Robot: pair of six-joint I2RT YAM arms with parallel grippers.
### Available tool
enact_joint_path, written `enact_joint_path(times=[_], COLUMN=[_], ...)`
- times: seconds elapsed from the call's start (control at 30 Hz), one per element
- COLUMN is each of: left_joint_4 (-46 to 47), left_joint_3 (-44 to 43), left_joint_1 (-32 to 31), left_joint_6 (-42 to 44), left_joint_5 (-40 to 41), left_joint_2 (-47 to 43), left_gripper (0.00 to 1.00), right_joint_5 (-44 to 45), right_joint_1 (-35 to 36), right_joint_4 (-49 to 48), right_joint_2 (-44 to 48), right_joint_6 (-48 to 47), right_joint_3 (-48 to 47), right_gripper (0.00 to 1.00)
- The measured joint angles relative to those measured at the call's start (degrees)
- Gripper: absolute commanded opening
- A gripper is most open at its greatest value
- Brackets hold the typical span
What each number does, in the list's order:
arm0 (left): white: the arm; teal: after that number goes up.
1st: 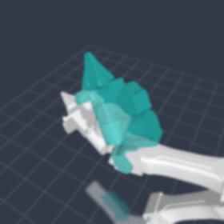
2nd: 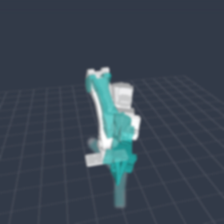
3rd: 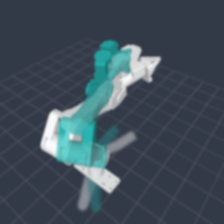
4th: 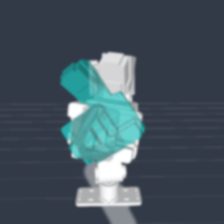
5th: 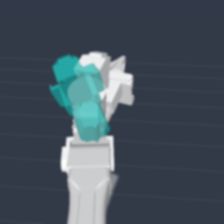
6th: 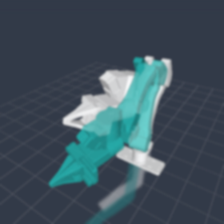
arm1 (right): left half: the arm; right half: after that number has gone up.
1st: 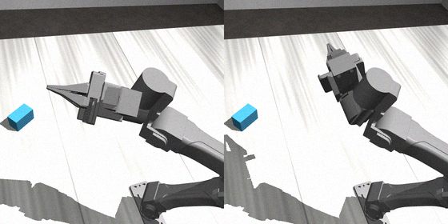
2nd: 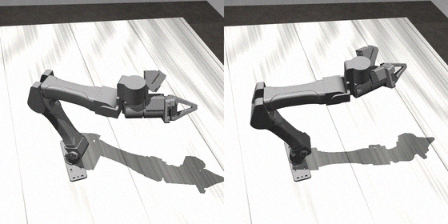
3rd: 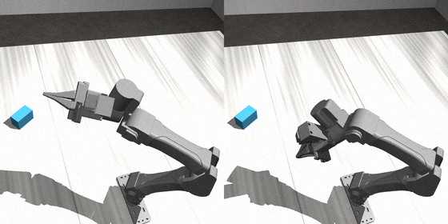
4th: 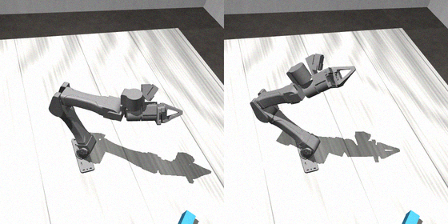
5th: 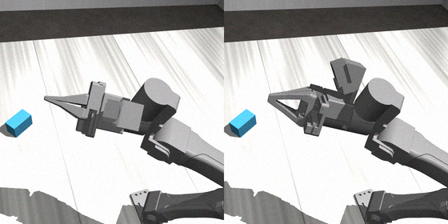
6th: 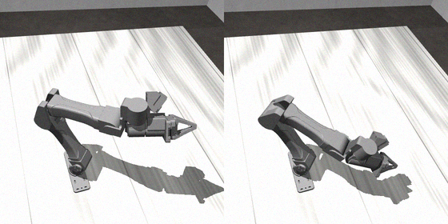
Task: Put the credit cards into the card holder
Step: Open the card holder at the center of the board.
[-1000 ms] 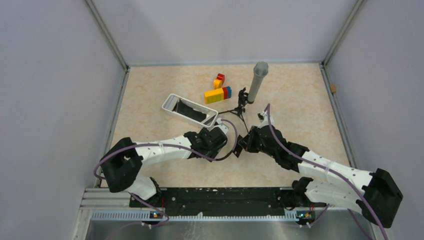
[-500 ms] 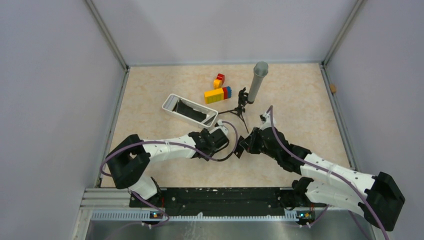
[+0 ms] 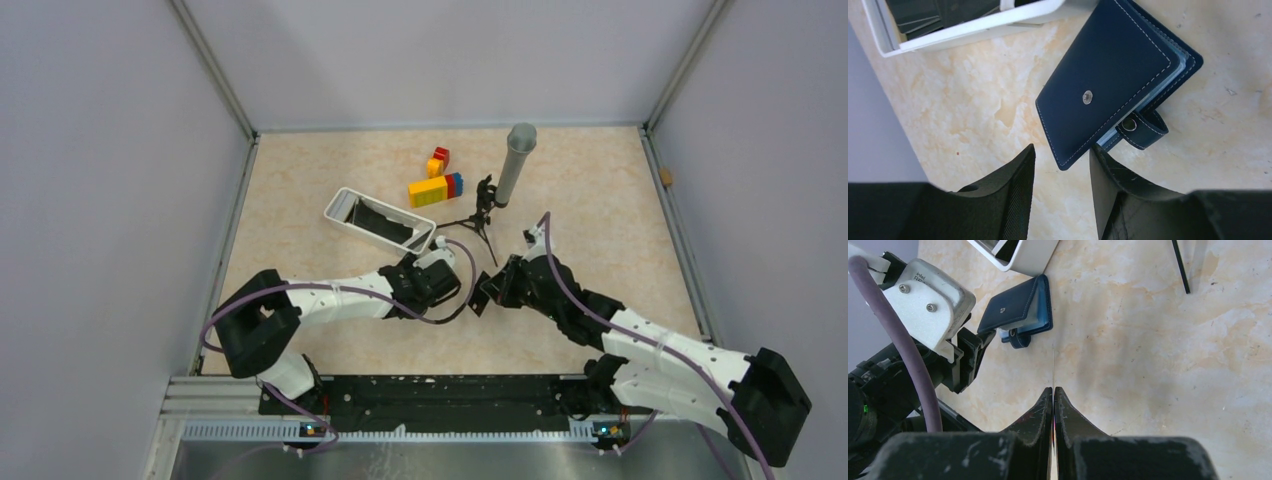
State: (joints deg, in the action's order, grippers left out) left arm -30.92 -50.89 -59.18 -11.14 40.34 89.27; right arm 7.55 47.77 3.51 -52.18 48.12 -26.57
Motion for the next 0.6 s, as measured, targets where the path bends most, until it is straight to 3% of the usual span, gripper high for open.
enact_joint_path(times=[0.4,0.53,0.6], left_joint_4=[7.0,8.6,8.8], left_joint_3=[0.3,0.3,0.3], left_joint_1=[0.0,0.0,0.0], left_joint_6=[4.9,6.5,7.6], left_joint_5=[4.6,4.6,4.5], left_joint_2=[1.3,3.6,4.8], left_gripper=[0.36,0.03,0.00], right_joint_5=[-1.4,-1.6,-1.6], right_joint_1=[-1.0,-1.1,-1.2], right_joint_4=[-1.1,-1.2,-1.2], right_joint_2=[0.2,0.4,0.5], right_joint_6=[0.1,0.1,0.1], right_joint_3=[1.1,1.1,1.1], right_gripper=[0.00,0.00,0.00])
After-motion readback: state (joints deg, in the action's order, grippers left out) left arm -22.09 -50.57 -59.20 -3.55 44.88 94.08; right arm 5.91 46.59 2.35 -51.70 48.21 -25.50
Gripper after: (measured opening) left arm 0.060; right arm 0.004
